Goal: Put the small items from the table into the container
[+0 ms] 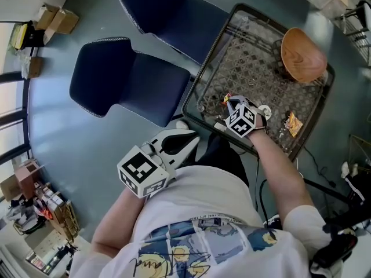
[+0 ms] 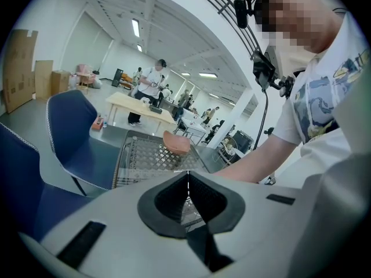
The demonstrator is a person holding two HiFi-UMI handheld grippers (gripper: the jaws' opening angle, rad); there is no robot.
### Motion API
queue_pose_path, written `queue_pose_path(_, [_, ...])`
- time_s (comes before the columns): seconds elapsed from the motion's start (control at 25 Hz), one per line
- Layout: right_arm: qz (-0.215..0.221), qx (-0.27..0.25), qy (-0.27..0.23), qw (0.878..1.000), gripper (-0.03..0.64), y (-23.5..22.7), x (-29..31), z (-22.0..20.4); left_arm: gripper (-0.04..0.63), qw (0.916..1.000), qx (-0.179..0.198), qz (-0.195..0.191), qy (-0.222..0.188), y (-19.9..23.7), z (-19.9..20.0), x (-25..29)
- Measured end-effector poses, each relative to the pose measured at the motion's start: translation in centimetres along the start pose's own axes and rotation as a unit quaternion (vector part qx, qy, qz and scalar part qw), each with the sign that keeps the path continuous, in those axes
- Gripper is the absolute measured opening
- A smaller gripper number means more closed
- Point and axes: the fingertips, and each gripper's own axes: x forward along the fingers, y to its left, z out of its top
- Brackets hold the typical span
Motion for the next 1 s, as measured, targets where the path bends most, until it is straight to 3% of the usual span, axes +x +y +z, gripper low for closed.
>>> queue_pose_path(0.4, [-0.028,0.042,-0.028,0.998,0.005,-1.9,-2.8,1.4,0.009,0.9999,0.007,-0.010,0.000,-0.2,0.4,-0.1])
queue_pose_path(0.64, [-0.072,0.087,-0.049,0.992,0.005,-5.9,-6.1,1.6,0.009,0.9993,0.019,-0.032,0.003,-0.9,0.8,0.8])
queue_pose_path(0.84, [-0.127,0.140,-0.071,0.979,0.005,-11.6,-10.6,0.4,0.009,0.9982,0.033,-0.048,0.009,-2.0,1.2,1.9])
queue_pose_path(1.0, [-0.173,0.191,-0.093,0.962,0.005,-17.1,-13.7,-2.1,0.009,0.9976,0.039,-0.055,0.014,-2.5,1.4,3.1])
